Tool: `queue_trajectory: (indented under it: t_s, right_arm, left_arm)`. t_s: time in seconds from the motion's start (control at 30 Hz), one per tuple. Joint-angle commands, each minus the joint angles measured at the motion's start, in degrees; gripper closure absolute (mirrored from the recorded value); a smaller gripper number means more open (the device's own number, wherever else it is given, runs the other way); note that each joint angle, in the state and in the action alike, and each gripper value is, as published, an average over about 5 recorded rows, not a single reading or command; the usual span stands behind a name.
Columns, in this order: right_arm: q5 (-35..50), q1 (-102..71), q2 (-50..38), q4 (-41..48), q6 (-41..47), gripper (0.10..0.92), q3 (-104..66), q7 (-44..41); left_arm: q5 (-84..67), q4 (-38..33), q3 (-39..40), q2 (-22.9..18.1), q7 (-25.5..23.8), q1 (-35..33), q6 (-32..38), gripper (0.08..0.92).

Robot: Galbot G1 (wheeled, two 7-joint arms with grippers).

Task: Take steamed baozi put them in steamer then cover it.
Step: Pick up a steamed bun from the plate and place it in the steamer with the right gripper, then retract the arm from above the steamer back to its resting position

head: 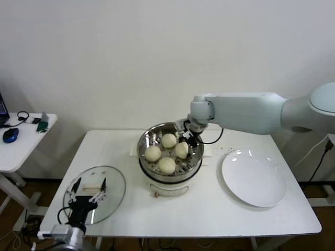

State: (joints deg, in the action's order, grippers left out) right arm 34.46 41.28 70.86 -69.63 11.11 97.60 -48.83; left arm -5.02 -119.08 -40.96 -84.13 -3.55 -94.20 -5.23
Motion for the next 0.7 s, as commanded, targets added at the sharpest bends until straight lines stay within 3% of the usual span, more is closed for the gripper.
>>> queue_trajectory:
  t_s: [0.03,0.17,0.33,0.53,0.63,0.7]
  right_arm:
    - [-0.79,-1.78,1.11,1.42,-0.41,0.267,-0.55,-0.55]
    - [0.14,-1.29,0.73,1.76,-1.43,0.210,-1.82,-2.29]
    - [3.46,2.27,-1.99,2.25,-4.12,0.203,-5.10,-8.28]
    - [18.93,7.75,-9.15,1.77,-4.28,0.202,-8.75,-11.59]
    - [24.79,6.04,-13.39,0.32,-2.59,0.203,-12.91,-1.48]
    - [25.60,0.89,-16.46,-0.44,-1.23,0.203,-19.79,12.12]
  left_arm:
    - [-0.03,0.10,0.03,-0.21,-0.03,0.13,-0.15,0.177]
    - [-0.03,0.10,0.07,-0.30,0.03,0.28,-0.38,0.177]
    - [-0.01,-0.01,0.11,-0.30,0.21,0.46,-0.75,0.177]
    - [0.11,-0.28,0.37,-0.34,0.75,0.67,-1.65,0.177]
    - [-0.15,-0.38,0.52,-0.30,1.14,0.91,-2.23,0.177]
    - [-0.36,-0.35,0.61,-0.09,1.40,1.10,-2.38,0.177]
